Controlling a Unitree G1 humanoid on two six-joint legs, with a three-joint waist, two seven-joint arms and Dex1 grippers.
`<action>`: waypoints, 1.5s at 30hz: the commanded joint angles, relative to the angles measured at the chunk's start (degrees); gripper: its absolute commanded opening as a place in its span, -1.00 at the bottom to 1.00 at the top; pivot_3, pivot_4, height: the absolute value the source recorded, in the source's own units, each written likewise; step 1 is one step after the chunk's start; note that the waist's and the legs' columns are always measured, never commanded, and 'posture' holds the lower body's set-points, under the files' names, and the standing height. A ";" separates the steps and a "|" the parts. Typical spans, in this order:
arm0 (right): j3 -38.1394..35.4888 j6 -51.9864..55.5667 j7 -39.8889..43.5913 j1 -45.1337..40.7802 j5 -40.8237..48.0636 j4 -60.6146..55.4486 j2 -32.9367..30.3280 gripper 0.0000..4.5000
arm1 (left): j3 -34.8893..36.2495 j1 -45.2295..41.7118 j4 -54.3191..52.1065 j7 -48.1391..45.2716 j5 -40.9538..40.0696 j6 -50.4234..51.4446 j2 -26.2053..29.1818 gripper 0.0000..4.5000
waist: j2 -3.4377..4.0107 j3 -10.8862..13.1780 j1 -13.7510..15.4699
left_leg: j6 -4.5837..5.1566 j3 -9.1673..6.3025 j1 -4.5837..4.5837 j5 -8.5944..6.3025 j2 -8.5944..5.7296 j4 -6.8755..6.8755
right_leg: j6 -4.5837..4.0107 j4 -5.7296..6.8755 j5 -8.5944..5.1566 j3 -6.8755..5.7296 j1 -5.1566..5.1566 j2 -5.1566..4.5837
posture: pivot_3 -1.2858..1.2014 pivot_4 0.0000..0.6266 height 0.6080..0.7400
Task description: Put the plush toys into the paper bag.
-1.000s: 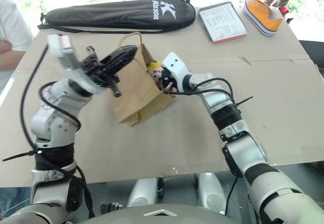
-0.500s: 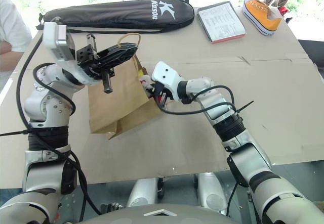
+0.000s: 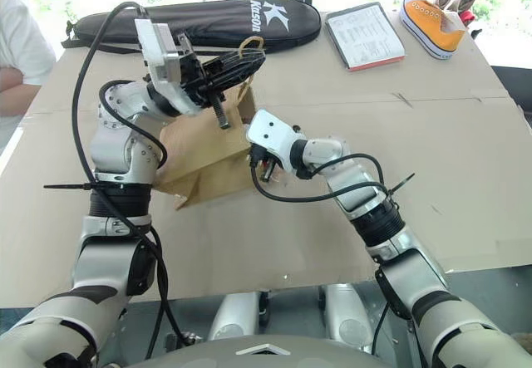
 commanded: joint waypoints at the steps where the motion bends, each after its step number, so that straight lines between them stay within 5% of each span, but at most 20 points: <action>1: -0.42 1.06 -3.12 0.17 -0.43 -2.24 1.82 -0.99 | 1.02 1.61 -6.09 0.96 -1.78 2.28 1.56 -1.00 | 0.00 0.00 -0.22 | 0.00 0.00 0.00 0.00 0.01 0.00 | 0.00 0.01 0.00 0.00 0.00 0.01 | 0.03 -0.52 1.00; 11: -1.84 -12.17 0.65 -3.70 2.98 16.10 7.94 -0.99 | 2.13 13.02 -19.04 3.49 -5.20 7.34 3.42 -1.00 | -0.01 0.00 -0.61 | 0.00 -0.01 0.01 0.00 -0.01 -0.01 | 0.01 -0.02 0.00 -0.01 0.03 -0.05 | 0.03 -0.52 1.00; 14: -3.02 -12.74 4.69 -2.66 5.44 15.00 6.87 -0.59 | 4.44 16.99 -21.25 4.13 -6.77 7.58 4.54 -1.00 | 0.00 0.00 -0.64 | 0.00 0.00 0.01 0.00 -0.01 -0.01 | 0.01 -0.02 0.00 0.00 0.03 -0.06 | 0.03 -0.52 1.00; 16: -3.66 -11.74 6.39 -1.06 6.48 11.45 4.69 -0.07 | 7.16 21.68 -23.90 4.23 -8.07 6.83 5.34 -1.00 | 0.00 0.00 -0.67 | 0.00 -0.02 0.02 0.00 0.00 -0.01 | 0.00 0.00 0.00 -0.02 0.03 -0.05 | 0.03 -0.52 1.00; 18: -4.36 -9.50 7.06 0.19 7.36 8.33 2.87 0.09 | 9.16 25.04 -25.75 4.22 -8.97 6.60 6.08 -1.00 | 0.00 0.00 -0.68 | 0.00 -0.04 0.01 0.00 0.01 -0.02 | 0.00 0.00 0.00 -0.05 0.02 -0.05 | 0.03 -0.52 1.00; 32: -10.49 15.29 5.41 8.01 16.50 -18.83 -8.28 0.09 | 14.39 31.49 -24.74 3.07 -12.29 4.50 8.62 -1.00 | 0.00 0.00 -0.17 | -0.01 0.02 0.04 0.00 0.00 -0.03 | -0.02 -0.04 -0.02 -0.04 0.02 -0.11 | 0.03 -0.52 1.00; 45: -12.88 29.88 -1.81 10.86 19.42 -18.68 -10.00 0.09 | 13.54 31.17 -25.18 5.24 -12.30 3.92 7.05 -1.00 | -0.01 -0.01 -0.20 | 0.00 0.07 0.03 0.00 -0.02 -0.02 | -0.02 -0.06 -0.02 0.00 0.02 -0.12 | 0.03 -0.52 1.00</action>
